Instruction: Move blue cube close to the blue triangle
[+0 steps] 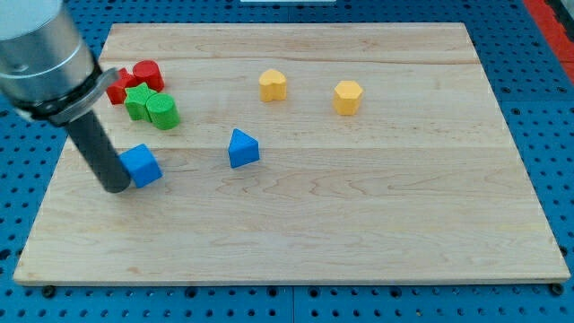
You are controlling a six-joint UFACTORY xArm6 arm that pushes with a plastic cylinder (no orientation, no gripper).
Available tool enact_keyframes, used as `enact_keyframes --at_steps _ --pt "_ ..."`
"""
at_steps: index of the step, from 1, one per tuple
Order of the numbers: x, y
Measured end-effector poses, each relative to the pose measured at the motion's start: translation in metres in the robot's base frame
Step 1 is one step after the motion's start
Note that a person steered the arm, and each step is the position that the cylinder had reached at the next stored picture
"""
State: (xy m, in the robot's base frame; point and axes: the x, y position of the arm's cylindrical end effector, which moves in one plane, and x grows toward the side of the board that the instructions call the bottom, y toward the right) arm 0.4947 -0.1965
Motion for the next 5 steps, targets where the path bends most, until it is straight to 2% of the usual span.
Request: enact_keyframes --at_steps 1,2,3,4,5 --pt "-0.012 0.034" --pt "-0.018 0.030" --pt "-0.018 -0.027" --pt "-0.028 -0.039" --pt "-0.028 0.035"
